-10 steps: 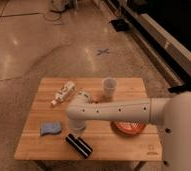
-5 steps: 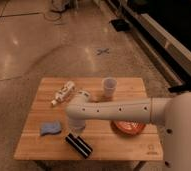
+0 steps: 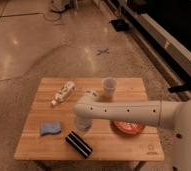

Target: Push the eraser across the table

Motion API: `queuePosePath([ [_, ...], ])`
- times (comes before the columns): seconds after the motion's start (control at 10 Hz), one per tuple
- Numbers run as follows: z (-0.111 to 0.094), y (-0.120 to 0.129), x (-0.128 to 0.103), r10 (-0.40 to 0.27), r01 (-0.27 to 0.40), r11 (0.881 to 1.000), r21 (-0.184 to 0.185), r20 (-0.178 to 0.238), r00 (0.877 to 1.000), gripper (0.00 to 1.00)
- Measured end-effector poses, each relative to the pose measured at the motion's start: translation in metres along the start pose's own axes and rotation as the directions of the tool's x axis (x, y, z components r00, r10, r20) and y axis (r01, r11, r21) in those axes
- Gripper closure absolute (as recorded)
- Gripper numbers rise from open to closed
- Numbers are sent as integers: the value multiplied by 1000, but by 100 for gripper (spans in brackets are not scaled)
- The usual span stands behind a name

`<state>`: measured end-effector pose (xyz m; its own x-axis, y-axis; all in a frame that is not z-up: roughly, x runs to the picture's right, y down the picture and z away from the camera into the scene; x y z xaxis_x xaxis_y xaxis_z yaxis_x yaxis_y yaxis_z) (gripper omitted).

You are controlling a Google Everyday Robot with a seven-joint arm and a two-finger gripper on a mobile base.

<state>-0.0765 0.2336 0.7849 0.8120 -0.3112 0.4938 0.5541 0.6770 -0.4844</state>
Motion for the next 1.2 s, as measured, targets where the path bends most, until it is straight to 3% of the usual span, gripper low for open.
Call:
queuePosePath([
  [0.4, 13, 2, 3, -6, 5, 999, -39, -16, 1000, 100],
  [1.2, 15, -9, -28, -100, 100, 994, -43, -3, 995, 100],
])
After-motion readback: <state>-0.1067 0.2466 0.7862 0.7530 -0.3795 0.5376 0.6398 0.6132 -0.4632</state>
